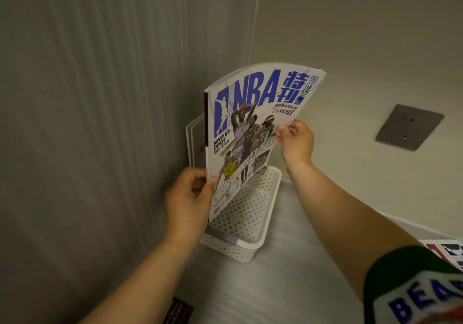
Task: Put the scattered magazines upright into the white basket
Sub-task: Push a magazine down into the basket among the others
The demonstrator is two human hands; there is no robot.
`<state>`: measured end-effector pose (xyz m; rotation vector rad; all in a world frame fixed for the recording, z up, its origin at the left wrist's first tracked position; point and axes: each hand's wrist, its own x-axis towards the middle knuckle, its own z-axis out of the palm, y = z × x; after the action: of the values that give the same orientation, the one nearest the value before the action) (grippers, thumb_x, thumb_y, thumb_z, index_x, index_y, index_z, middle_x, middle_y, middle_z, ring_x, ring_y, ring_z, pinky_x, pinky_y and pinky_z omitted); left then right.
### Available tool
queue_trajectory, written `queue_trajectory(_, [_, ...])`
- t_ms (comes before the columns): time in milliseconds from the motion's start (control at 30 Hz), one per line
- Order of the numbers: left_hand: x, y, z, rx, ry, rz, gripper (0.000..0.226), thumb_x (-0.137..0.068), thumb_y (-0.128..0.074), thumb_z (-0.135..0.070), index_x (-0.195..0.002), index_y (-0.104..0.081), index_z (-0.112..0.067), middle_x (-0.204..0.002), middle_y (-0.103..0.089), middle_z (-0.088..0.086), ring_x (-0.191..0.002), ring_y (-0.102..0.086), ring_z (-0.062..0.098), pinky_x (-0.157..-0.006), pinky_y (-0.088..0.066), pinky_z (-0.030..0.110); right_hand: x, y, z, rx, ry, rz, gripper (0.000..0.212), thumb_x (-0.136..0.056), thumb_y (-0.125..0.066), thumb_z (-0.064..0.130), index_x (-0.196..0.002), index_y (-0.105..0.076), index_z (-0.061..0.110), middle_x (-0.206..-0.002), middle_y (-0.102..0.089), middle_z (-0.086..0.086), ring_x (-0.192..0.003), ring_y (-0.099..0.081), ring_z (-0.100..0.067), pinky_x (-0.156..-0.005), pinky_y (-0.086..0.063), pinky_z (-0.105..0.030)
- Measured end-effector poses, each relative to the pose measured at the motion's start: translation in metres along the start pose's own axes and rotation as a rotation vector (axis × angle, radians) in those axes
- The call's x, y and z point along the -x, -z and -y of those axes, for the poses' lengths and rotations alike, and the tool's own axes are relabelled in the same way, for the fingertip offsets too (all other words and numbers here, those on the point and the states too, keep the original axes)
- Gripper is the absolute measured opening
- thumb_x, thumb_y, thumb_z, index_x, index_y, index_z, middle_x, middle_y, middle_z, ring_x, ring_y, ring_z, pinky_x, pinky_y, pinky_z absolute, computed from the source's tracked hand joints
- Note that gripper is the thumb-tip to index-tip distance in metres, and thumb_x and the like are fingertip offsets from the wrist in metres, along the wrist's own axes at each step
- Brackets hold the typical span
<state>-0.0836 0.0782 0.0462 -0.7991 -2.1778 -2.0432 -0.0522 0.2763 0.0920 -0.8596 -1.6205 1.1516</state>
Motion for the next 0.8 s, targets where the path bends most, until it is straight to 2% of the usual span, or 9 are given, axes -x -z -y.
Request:
queue_trajectory(100, [-0.001, -0.002, 0.009, -0.064, 0.041, 0.007, 0.035, -0.077, -0.065, -0.009, -0.058, -0.047, -0.032, -0.063, -0.057, -0.019, -0.055, -0.057, -0.008, -0.053, -0.047, 0.013, -0.005, -0.007, -0.011, 0.033, -0.013, 0.034, 0.019, -0.088, -0.049, 0.005, -0.102, -0.058, -0.003, -0.103, -0.065, -0.022, -0.081, -0.056, -0.020, -0.070, -0.046, -0.025])
queue_trajectory(200, [0.006, 0.000, 0.026, -0.119, 0.091, 0.011, 0.037, -0.076, -0.066, -0.008, -0.056, -0.047, -0.033, -0.062, -0.058, -0.018, -0.063, -0.058, -0.001, -0.057, -0.049, 0.025, -0.001, -0.014, -0.030, 0.112, -0.042, 0.119, 0.020, -0.088, -0.049, 0.006, -0.104, -0.059, -0.001, -0.104, -0.066, -0.021, -0.082, -0.056, -0.019, -0.071, -0.046, -0.026])
queue_trajectory(267, [0.011, 0.000, 0.036, -0.171, 0.112, 0.005, 0.039, -0.075, -0.067, -0.010, -0.055, -0.045, -0.035, -0.060, -0.056, -0.018, -0.061, -0.056, -0.002, -0.053, -0.045, 0.021, 0.002, -0.019, -0.044, 0.140, -0.067, 0.149, 0.020, -0.087, -0.050, 0.006, -0.103, -0.060, -0.001, -0.104, -0.066, -0.021, -0.082, -0.056, -0.019, -0.071, -0.046, -0.027])
queue_trajectory(367, [0.016, -0.002, 0.049, -0.250, 0.129, 0.021, 0.040, -0.076, -0.067, -0.014, -0.054, -0.042, -0.037, -0.059, -0.058, -0.009, -0.056, -0.055, 0.003, -0.050, -0.038, 0.016, 0.004, -0.031, -0.060, 0.145, -0.159, 0.162, 0.019, -0.087, -0.049, 0.007, -0.101, -0.060, 0.001, -0.104, -0.066, -0.022, -0.082, -0.056, -0.022, -0.081, -0.049, -0.038])
queue_trajectory(433, [0.017, -0.004, 0.054, -0.269, 0.146, 0.024, 0.040, -0.077, -0.066, -0.014, -0.054, -0.042, -0.036, -0.063, -0.059, -0.003, -0.059, -0.057, 0.012, -0.051, -0.039, 0.017, 0.007, -0.039, -0.064, 0.138, -0.209, 0.182, 0.020, -0.087, -0.048, 0.008, -0.103, -0.059, 0.003, -0.102, -0.066, -0.018, -0.085, -0.057, -0.024, -0.086, -0.050, -0.043])
queue_trajectory(500, [0.014, -0.006, 0.055, -0.274, 0.159, 0.006, 0.040, -0.078, -0.065, -0.014, -0.054, -0.042, -0.036, -0.062, -0.058, -0.004, -0.060, -0.057, 0.014, -0.052, -0.040, 0.018, 0.010, -0.048, -0.064, 0.046, -0.250, 0.245, 0.026, -0.087, -0.049, 0.008, -0.113, -0.052, 0.007, -0.100, -0.060, -0.009, -0.092, -0.057, -0.023, -0.090, -0.049, -0.041])
queue_trajectory(600, [0.011, -0.009, 0.056, -0.265, 0.174, -0.010, 0.034, -0.080, -0.063, -0.014, -0.057, -0.044, -0.032, -0.067, -0.063, 0.002, -0.064, -0.061, 0.020, -0.060, -0.048, 0.027, 0.020, -0.055, -0.064, -0.082, -0.286, 0.368, 0.047, -0.085, -0.052, 0.007, -0.127, -0.034, 0.016, -0.111, -0.051, 0.002, -0.107, -0.054, -0.023, -0.097, -0.045, -0.043])
queue_trajectory(700, [0.011, -0.011, 0.055, -0.264, 0.183, -0.018, 0.027, -0.080, -0.062, -0.014, -0.063, -0.046, -0.029, -0.077, -0.069, 0.010, -0.070, -0.063, 0.025, -0.066, -0.054, 0.036, 0.028, -0.057, -0.065, -0.107, -0.323, 0.447, 0.065, -0.085, -0.055, 0.008, -0.139, -0.020, 0.022, -0.137, -0.043, -0.008, -0.120, -0.048, -0.026, -0.102, -0.042, -0.048])
queue_trajectory(800, [0.011, -0.012, 0.054, -0.254, 0.187, -0.035, 0.017, -0.081, -0.060, -0.014, -0.068, -0.052, -0.021, -0.079, -0.069, 0.010, -0.073, -0.064, 0.026, -0.068, -0.054, 0.038, 0.038, -0.059, -0.062, -0.088, -0.364, 0.595, 0.074, -0.087, -0.056, 0.023, -0.143, -0.008, 0.027, -0.149, -0.028, -0.006, -0.115, -0.040, -0.014, -0.097, -0.044, -0.042])
